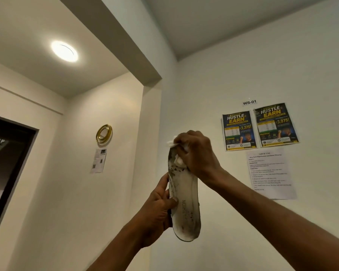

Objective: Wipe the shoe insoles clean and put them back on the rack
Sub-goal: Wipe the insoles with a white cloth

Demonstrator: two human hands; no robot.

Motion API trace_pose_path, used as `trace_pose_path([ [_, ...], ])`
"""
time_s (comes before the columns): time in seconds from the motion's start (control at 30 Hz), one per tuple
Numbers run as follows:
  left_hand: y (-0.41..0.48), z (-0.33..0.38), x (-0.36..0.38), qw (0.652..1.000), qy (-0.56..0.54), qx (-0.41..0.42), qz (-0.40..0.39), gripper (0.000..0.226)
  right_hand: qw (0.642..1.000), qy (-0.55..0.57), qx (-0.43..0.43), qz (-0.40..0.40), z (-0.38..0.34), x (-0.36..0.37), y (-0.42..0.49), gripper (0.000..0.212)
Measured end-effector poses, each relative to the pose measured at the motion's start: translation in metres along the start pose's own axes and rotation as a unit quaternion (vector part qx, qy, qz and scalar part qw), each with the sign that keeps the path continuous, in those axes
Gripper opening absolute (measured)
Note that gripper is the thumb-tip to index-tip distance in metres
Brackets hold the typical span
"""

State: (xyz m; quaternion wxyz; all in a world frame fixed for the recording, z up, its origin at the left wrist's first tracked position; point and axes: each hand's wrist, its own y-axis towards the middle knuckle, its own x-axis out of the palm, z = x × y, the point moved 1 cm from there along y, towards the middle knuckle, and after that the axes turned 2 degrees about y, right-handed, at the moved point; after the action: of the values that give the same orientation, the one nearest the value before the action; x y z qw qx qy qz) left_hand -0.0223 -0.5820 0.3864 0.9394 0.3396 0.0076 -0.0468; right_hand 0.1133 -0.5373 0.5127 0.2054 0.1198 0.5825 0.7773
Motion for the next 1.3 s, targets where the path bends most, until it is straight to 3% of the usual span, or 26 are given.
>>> trace_pose_path([
  [0.07, 0.003, 0.008, 0.002, 1.000, 0.009, 0.010, -0.003, 0.070, 1.000, -0.014, -0.019, 0.004, 0.000, -0.003, 0.008, 0.011],
  [0.17, 0.005, 0.015, 0.002, 1.000, 0.022, 0.018, -0.007, 0.072, 0.997, -0.004, 0.027, 0.077, 0.008, -0.011, 0.021, 0.012],
  [0.3, 0.008, 0.016, 0.000, 0.999, 0.021, 0.025, 0.005, 0.072, 0.999, 0.001, -0.049, 0.014, -0.001, -0.007, 0.014, 0.011],
  [0.4, 0.010, 0.014, -0.002, 0.999, 0.024, 0.022, 0.012, 0.075, 0.995, 0.022, 0.004, 0.093, 0.004, -0.012, 0.018, 0.011],
  [0.53, 0.011, 0.015, -0.003, 0.999, 0.026, 0.031, 0.020, 0.071, 0.998, 0.012, -0.063, -0.001, -0.008, -0.003, 0.006, 0.013],
  [0.63, 0.013, 0.017, -0.002, 0.999, 0.024, 0.029, 0.026, 0.072, 0.998, 0.057, -0.016, 0.037, -0.007, -0.006, 0.006, 0.013],
  [0.77, 0.017, 0.022, 0.000, 0.998, 0.024, 0.038, 0.034, 0.068, 0.997, 0.033, -0.067, -0.022, -0.010, 0.001, 0.000, 0.015],
  [0.9, 0.020, 0.024, 0.001, 0.998, 0.030, 0.041, 0.041, 0.067, 0.998, 0.041, -0.030, 0.024, -0.006, -0.001, -0.001, 0.014],
  [1.0, 0.022, 0.025, -0.001, 0.997, 0.027, 0.048, 0.051, 0.065, 0.996, 0.036, -0.076, -0.037, -0.009, 0.004, -0.008, 0.015],
  [1.13, 0.024, 0.026, 0.000, 0.996, 0.034, 0.053, 0.059, 0.063, 0.998, 0.054, -0.036, 0.011, -0.005, 0.003, -0.008, 0.015],
  [1.23, 0.026, 0.027, -0.001, 0.995, 0.029, 0.046, 0.082, 0.064, 0.994, 0.025, -0.094, -0.053, -0.009, 0.011, -0.014, 0.014],
  [1.3, 0.027, 0.027, -0.003, 0.994, 0.031, 0.047, 0.090, 0.064, 0.995, 0.038, -0.082, -0.041, -0.010, 0.011, -0.012, 0.016],
])
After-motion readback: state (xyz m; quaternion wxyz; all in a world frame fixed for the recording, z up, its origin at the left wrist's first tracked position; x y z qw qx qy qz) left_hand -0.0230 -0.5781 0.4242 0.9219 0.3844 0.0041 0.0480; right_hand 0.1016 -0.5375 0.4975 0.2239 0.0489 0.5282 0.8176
